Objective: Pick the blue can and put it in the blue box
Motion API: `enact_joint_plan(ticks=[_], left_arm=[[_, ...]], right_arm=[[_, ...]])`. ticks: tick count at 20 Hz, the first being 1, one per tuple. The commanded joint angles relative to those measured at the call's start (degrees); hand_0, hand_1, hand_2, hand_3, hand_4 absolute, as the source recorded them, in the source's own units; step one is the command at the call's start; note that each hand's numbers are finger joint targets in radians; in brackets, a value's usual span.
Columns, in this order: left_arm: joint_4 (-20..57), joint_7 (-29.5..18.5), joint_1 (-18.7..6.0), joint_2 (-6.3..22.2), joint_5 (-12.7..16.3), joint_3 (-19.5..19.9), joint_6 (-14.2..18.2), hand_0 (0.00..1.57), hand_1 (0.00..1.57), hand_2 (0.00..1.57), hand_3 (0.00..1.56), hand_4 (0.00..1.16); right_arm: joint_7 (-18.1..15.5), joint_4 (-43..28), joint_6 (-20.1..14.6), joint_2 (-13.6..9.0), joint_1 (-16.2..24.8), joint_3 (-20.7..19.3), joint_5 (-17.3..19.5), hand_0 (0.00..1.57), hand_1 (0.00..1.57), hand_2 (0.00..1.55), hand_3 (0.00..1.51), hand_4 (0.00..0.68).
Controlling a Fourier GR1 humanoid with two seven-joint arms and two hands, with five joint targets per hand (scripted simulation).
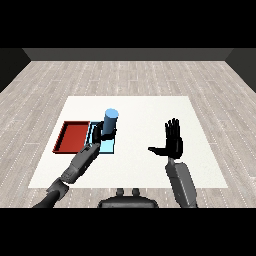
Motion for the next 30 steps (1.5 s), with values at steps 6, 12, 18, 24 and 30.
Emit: enact_joint_plan(ticks=[6,12,18,24,30], left_arm=[[15.98,15.15,-6.30,5.93,-6.98,-2.71,1.59,1.57,1.57,1.56,1.48,1.01],[30.75,24.62,-7.86,0.54,-10.75,-5.63,4.20,0.76,0.76,0.71,0.60,0.91],[41.73,25.54,-9.91,-5.29,-10.05,-2.27,4.30,0.90,0.90,0.82,0.58,0.85],[44.70,27.10,-13.68,-3.57,-6.71,3.14,0.91,1.17,1.17,1.02,0.00,0.69],[46.90,26.14,-12.83,-5.01,-10.80,1.47,0.42,0.00,0.00,0.00,0.00,0.00]], right_arm=[[-4.03,5.42,4.33,0.22,1.15,-2.64,-2.09,0.00,0.00,0.00,0.00,0.000],[-4.15,5.13,3.80,0.83,2.85,-2.97,-2.22,0.00,0.00,0.00,0.00,0.000],[-1.21,10.43,4.84,-1.37,-3.88,-7.20,-4.71,0.00,0.00,0.00,0.00,0.000],[-4.32,9.67,7.57,-3.23,1.93,-8.00,-3.75,0.00,0.00,0.00,0.00,0.000],[-3.64,10.54,5.62,0.15,-0.47,-6.20,-2.63,0.00,0.00,0.00,0.00,0.000]])
